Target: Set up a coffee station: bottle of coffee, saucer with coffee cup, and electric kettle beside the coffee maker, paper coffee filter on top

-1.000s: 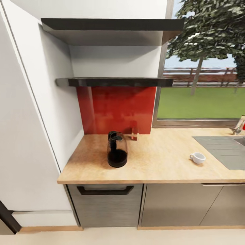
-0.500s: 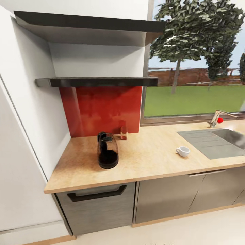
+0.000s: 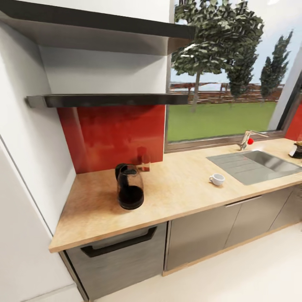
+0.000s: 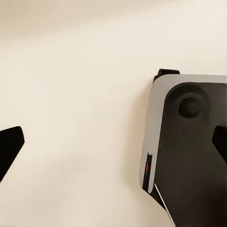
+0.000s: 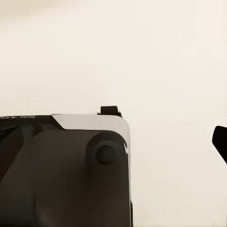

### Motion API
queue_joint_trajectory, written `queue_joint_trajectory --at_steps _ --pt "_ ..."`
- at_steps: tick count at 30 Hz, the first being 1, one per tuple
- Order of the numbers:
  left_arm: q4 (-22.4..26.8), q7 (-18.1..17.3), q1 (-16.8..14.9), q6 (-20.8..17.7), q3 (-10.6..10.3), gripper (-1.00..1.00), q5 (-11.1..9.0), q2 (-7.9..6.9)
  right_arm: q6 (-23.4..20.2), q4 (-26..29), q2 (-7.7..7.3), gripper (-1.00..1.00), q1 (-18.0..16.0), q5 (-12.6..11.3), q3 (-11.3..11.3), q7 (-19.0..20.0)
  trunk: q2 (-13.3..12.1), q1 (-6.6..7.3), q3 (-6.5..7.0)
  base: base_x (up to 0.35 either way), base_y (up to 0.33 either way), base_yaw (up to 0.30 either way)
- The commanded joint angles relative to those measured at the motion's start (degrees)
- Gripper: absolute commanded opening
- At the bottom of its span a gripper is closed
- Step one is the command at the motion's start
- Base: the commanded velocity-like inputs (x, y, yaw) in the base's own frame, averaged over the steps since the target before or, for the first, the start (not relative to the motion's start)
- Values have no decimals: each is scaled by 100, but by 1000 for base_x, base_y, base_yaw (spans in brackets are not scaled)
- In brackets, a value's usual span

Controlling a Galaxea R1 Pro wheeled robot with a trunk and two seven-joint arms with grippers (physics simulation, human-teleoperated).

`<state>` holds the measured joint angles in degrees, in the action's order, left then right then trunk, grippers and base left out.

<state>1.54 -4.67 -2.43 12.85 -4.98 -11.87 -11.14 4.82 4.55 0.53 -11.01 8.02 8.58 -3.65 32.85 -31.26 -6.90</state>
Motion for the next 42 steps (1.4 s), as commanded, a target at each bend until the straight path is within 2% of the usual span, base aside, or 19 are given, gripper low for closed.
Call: queue_joint_trajectory --at_steps 1,14,25,35,42 --pt "-4 -25 -3 16 -47 100 -61 -2 19 -7 3 100 -6 60 48 -21 9 -2 -15 0 301 -266" --pt "-4 -25 -3 36 -74 100 -61 6 19 -7 8 100 -6 60 47 -21 9 -2 -80 -7 248 -260" --pt "-4 -25 -3 37 -56 100 -61 14 19 -7 8 100 -5 63 47 -23 9 -2 -126 -190 206 -253" --pt "-4 -25 -3 45 -84 100 -39 16 16 -7 7 100 -6 93 30 -11 9 -2 -130 -76 293 -30" --pt "-4 -25 -3 51 -90 100 -26 19 19 -7 17 100 -6 70 38 -29 9 -2 -125 -5 46 0"
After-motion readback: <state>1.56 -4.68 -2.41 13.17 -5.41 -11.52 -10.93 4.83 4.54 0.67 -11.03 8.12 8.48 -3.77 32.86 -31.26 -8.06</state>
